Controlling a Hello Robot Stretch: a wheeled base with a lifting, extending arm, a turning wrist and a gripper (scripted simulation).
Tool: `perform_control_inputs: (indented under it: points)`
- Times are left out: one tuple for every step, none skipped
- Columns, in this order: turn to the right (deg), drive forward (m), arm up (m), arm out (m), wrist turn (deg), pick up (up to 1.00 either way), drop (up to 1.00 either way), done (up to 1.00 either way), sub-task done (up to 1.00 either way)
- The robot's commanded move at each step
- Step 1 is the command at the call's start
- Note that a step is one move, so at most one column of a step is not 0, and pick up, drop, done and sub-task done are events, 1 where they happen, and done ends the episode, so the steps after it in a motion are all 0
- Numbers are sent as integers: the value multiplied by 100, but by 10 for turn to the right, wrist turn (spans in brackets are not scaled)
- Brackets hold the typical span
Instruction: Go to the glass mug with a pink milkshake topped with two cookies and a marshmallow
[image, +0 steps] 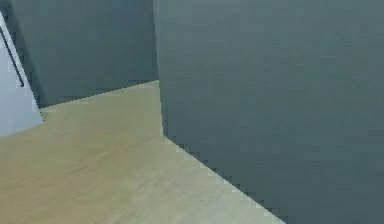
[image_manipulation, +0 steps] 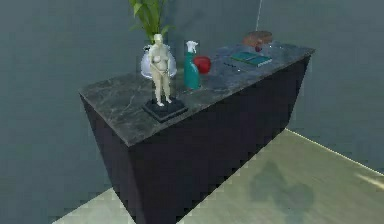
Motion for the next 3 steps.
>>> perform_control_inputs:
  points:
    - [0, 15, 0, 0, 0, 0, 0, 0, 0]
    - [-210, 0, 0, 0, 0, 0, 0, 0, 0]
    - [0, 100, 0, 0, 0, 0, 0, 0, 0]
